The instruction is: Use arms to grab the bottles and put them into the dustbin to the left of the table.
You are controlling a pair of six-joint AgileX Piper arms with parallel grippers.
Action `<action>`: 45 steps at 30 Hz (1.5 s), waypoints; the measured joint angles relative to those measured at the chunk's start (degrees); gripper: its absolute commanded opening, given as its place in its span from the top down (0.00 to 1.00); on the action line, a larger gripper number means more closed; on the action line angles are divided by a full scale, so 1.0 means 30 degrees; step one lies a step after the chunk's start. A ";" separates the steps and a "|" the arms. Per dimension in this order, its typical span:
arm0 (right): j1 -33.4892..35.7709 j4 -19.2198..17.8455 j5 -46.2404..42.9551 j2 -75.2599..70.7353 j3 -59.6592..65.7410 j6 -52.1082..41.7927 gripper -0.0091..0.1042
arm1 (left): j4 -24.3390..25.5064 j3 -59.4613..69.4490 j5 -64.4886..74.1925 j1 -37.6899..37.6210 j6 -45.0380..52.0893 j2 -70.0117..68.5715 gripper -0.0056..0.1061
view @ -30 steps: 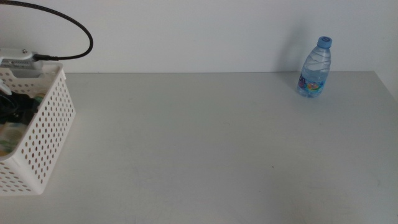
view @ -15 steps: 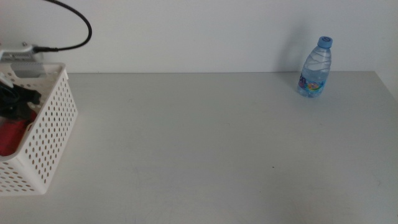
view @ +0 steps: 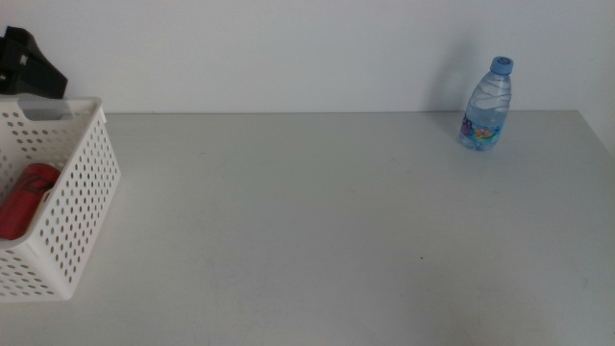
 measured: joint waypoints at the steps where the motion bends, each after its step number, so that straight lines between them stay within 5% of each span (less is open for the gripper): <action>1: 0.0000 0.0000 0.0000 0.0000 0.0000 0.0000 0.32 | -0.0421 0.0000 0.0335 -0.0202 0.0614 -0.0299 0.11; 9: 0.0000 0.0000 0.0000 0.0000 0.0000 0.0000 0.32 | -0.3796 -0.0015 0.2621 -0.2938 0.4834 -0.3041 0.11; 18: 0.0000 0.0000 0.0000 0.0000 0.0000 0.0000 0.32 | -0.4202 0.0055 0.2482 -0.5706 0.4423 -0.4843 0.11; 33: 0.0000 0.0000 0.0000 0.0000 0.0000 0.0000 0.32 | 0.0180 1.0990 -0.4666 -1.0409 -0.1697 -1.6812 0.11; 45: 0.0000 0.0000 0.0000 0.0000 0.0000 0.0000 0.32 | 0.2281 1.4547 -0.9450 -1.2001 -0.4311 -1.8627 0.11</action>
